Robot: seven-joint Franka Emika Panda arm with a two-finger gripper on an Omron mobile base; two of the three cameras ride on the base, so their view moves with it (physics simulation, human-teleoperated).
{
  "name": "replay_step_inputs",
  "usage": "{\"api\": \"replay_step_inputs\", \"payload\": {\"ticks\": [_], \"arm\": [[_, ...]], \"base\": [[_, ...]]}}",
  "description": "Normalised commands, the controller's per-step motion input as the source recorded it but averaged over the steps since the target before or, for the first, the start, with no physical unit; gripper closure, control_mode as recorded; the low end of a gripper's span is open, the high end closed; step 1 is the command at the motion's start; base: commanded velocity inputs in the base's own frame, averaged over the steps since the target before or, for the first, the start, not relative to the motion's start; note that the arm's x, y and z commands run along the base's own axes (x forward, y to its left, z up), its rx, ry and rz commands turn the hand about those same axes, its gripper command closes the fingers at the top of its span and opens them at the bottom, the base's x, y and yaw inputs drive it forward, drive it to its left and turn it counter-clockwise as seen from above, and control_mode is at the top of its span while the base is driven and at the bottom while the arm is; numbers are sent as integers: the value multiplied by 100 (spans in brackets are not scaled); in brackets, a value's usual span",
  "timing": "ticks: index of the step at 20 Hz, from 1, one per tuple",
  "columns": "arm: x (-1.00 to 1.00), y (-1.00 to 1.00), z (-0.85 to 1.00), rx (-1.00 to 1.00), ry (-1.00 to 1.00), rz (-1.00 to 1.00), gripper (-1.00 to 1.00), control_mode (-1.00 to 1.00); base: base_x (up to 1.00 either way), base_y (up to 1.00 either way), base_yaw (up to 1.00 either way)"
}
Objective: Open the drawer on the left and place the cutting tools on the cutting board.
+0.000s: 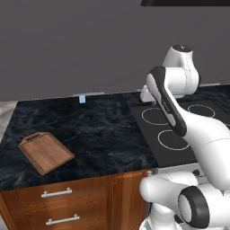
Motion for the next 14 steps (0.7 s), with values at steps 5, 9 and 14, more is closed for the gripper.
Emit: {"api": "replay_step_inputs", "payload": {"ticks": [5, 9, 14], "arm": [[-18, 9, 0, -1, 0, 0, -100, -100], [-47, 52, -1, -12, -9, 6, -100, -100], [-44, 71, -8, -20, 0, 13, -100, -100]], "base": [[0, 0, 0], [0, 0, 0], [0, 0, 0]]}}
